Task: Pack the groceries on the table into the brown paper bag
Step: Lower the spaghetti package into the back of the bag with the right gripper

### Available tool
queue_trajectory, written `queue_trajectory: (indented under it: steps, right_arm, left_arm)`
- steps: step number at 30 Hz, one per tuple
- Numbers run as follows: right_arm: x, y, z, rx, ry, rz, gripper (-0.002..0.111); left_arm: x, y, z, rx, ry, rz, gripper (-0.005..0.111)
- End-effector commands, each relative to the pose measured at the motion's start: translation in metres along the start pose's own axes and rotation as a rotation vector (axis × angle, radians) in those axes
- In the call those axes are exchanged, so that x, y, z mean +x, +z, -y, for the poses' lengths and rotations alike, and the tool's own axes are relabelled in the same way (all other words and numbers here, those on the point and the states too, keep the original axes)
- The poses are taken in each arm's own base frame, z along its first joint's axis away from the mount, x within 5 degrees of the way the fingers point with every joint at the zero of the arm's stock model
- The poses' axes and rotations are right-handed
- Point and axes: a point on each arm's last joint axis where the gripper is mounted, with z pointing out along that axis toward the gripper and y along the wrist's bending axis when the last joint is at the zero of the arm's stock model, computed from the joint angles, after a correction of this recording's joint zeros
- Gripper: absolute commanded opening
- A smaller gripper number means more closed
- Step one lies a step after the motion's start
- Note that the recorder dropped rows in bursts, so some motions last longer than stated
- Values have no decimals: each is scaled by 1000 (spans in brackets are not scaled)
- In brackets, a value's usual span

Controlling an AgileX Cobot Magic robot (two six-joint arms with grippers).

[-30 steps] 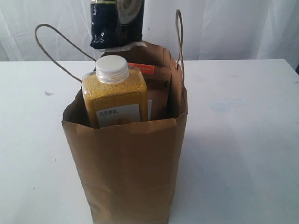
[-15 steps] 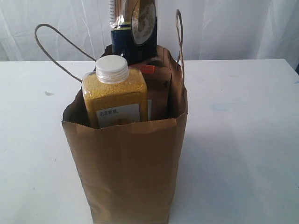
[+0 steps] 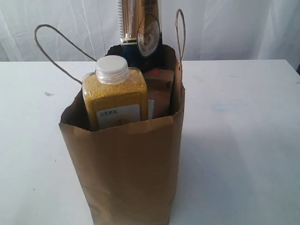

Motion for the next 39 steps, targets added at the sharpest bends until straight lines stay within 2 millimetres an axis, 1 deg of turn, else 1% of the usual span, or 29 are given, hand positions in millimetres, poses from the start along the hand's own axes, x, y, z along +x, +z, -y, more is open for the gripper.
queue_trajectory:
  steps: [1,4,7,12,15,18,22,28,31,34,36,38,39]
  right_arm:
    - [-7,-4,1,19,-3,50,0]
    - [-5,2,3,24,-6,43,0]
    - [-11,2,3,38,-9,108,0]
    - [-23,-5,-6,41,-48,212,0]
    - [-24,-5,-9,38,-52,229,0]
    - [-25,-5,-7,53,-67,232,0]
    - [-24,-5,-5,84,-102,224,0]
    - [-24,-6,-5,82,-101,222,0]
    - [-25,-10,-7,80,-90,224,0]
    - [-24,-14,-6,95,-86,187,0]
    - [-19,-13,-4,121,-103,132,0]
    - [-13,-9,0,145,-119,78,0]
    - [-9,-4,2,149,-110,50,0]
  left_arm:
    - [1,0,0,1,-11,0,0]
    - [1,0,0,1,-11,0,0]
    - [1,0,0,1,-11,0,0]
    - [1,0,0,1,-11,0,0]
    - [1,0,0,1,-11,0,0]
    - [1,0,0,1,-11,0,0]
    - [1,0,0,1,-11,0,0]
    - [1,0,0,1,-11,0,0]
    - [1,0,0,1,-11,0,0]
    - [1,0,0,1,-11,0,0]
    - [1,0,0,1,-11,0,0]
    - [1,0,0,1,-11,0,0]
    - [1,0,0,1,-11,0,0]
